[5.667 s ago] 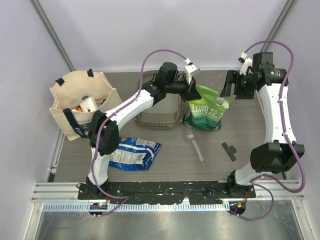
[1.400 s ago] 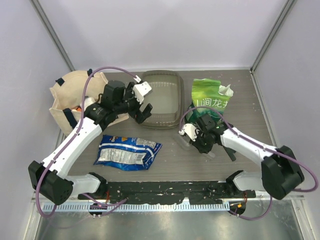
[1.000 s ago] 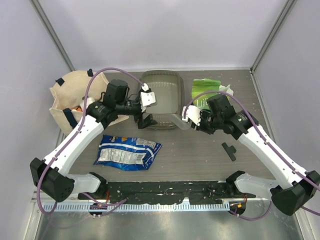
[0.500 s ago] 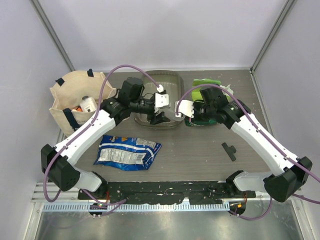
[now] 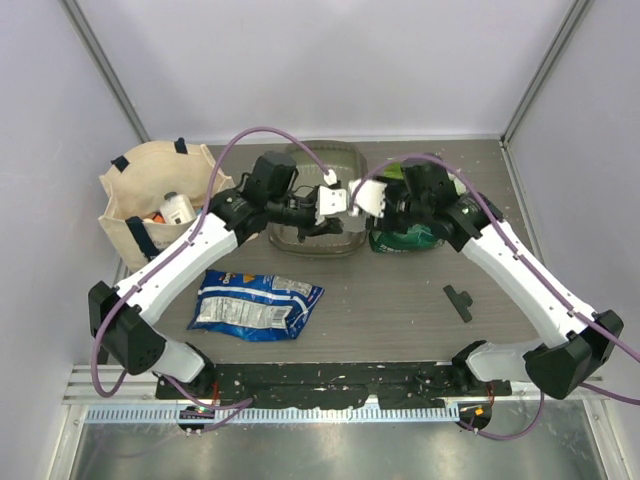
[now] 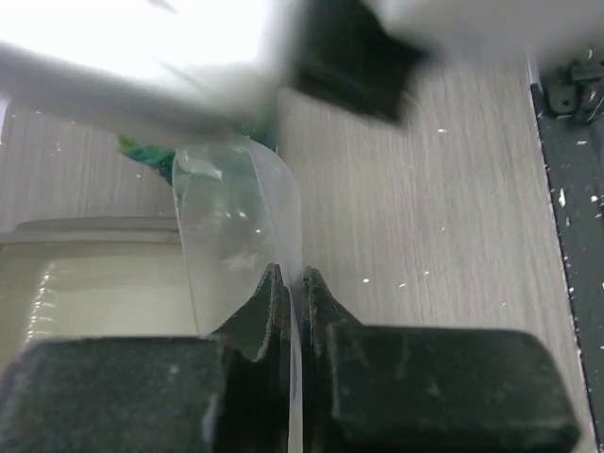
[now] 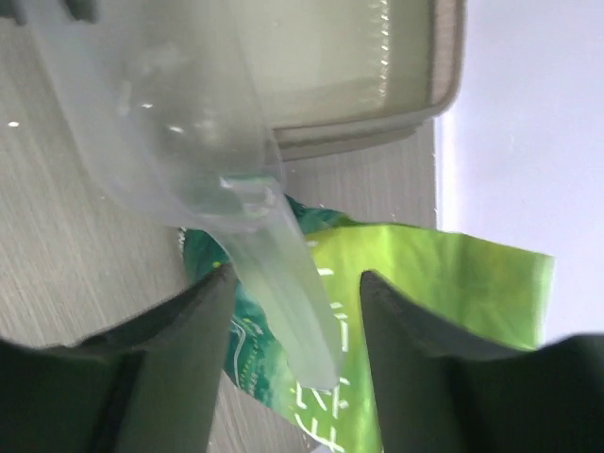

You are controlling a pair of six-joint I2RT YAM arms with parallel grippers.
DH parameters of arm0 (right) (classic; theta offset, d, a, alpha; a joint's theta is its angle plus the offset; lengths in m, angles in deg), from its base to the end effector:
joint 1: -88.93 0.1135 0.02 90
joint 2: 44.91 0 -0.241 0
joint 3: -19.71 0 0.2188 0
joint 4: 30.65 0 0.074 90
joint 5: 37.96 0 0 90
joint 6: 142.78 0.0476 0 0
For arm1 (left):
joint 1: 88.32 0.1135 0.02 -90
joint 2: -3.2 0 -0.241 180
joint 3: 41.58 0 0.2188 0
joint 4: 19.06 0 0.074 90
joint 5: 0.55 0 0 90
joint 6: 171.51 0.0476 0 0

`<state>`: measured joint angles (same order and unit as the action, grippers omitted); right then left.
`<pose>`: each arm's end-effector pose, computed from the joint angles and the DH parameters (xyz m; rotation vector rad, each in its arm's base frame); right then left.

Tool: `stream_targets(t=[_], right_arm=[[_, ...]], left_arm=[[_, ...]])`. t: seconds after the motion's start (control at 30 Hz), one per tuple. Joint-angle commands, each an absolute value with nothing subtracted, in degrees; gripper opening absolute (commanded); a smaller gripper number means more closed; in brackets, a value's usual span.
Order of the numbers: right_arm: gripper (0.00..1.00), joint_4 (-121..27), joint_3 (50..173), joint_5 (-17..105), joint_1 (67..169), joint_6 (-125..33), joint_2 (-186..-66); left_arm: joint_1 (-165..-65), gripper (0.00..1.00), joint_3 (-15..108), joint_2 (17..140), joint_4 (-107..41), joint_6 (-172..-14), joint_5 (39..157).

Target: Fill the litter box with clean litter

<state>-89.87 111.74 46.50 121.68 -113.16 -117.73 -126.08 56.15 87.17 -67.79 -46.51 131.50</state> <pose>0.2064 0.1382 0.3377 -1.6827 1.5227 -0.1460 0.2151 -0.2070 0.3425 1.5628 1.4219 -0.8221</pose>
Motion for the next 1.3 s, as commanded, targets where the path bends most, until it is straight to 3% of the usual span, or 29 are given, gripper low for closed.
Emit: stream_targets(t=[0.0, 0.07, 0.13, 0.27, 0.37, 0.53, 0.63, 0.93, 1.27], right_arm=[[0.68, -84.97, 122.96, 48.09, 119.52, -93.77, -119.53], [0.79, -85.06, 129.44, 46.51, 116.9, -86.74, -121.63], [0.83, -85.14, 134.03, 45.63, 114.95, -73.91, -123.57], [0.84, -89.35, 147.64, 40.2, 112.13, -57.37, -129.89], [0.84, -91.56, 151.88, 32.83, 111.08, -49.81, -133.5], [0.84, -91.57, 152.26, 17.35, 105.21, -36.74, -137.02], [0.84, -85.6, 146.04, 10.75, 102.91, -32.66, -135.62], [0.83, -74.79, 141.27, 3.19, 102.73, -24.84, -136.14], [0.84, -71.61, 141.17, 3.35, 102.99, -21.14, -140.1]], left_arm=[[-126.03, 0.0, 52.66, 82.24, -62.34, -40.83, 124.37], [-126.03, 0.0, 44.7, 78.28, -57.24, -38.98, 122.42], [-126.03, 0.0, 38.26, 71.52, -47.14, -35.73, 119.71], [-126.47, 0.0, 22.54, 62.81, -30.52, -31.33, 115.83], [-126.99, 0.0, 19.08, 60.95, -23.56, -30.45, 111.44], [-127.35, 0.0, 16.79, 61.3, -13.63, -31.32, 104.85], [-127.43, 0.0, 18.0, 62.44, -11.77, -31.68, 101.68], [-127.96, 0.0, 20.73, 66.83, -7.99, -33.0, 101.67], [-129.8, 0.0, 23.9, 68.85, -5.89, -34.4, 98.69]])
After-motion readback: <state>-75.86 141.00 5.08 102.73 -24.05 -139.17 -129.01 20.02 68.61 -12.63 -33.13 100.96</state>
